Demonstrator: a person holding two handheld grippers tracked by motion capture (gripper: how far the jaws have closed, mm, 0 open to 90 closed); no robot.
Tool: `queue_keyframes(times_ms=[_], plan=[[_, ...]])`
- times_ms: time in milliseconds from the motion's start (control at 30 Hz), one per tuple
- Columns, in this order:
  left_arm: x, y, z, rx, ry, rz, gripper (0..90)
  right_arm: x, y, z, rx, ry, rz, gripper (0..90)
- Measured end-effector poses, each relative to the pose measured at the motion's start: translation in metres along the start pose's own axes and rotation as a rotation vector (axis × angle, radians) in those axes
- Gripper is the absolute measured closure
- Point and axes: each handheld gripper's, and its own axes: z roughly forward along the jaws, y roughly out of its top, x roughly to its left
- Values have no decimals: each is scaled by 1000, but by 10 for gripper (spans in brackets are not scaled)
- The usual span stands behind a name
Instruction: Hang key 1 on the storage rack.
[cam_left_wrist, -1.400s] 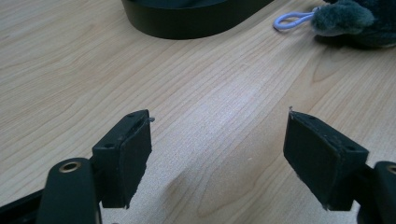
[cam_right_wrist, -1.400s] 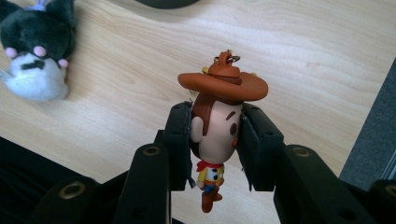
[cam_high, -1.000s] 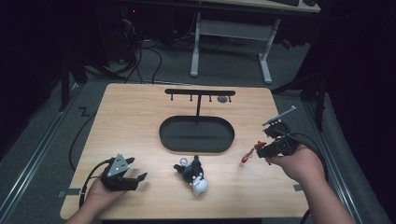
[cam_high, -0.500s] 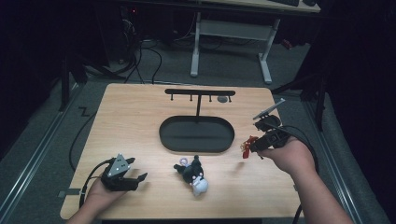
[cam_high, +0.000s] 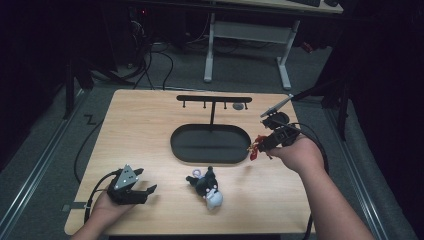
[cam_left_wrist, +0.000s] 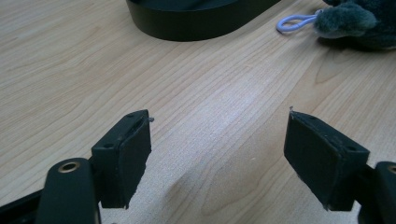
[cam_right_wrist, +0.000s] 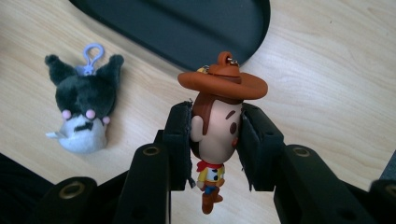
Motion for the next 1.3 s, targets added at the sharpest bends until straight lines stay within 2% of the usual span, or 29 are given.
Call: queue_keyframes(times_ms=[267, 433, 700, 1000, 1300], plan=[[1, 0, 0, 2, 1, -1, 236, -1, 14, -1, -25, 11, 6, 665], [0, 0, 0, 6, -2, 3, 235, -2, 22, -1, -22, 17, 11, 666], [0, -1, 0, 6, -5, 4, 236, -9, 34, -5, -45, 9, 24, 666], [1, -1, 1, 6, -7, 6, 235, -16, 44, -1, -38, 2, 41, 666], [1, -1, 1, 11, -5, 6, 235, -18, 56, 1, -41, 8, 37, 665]])
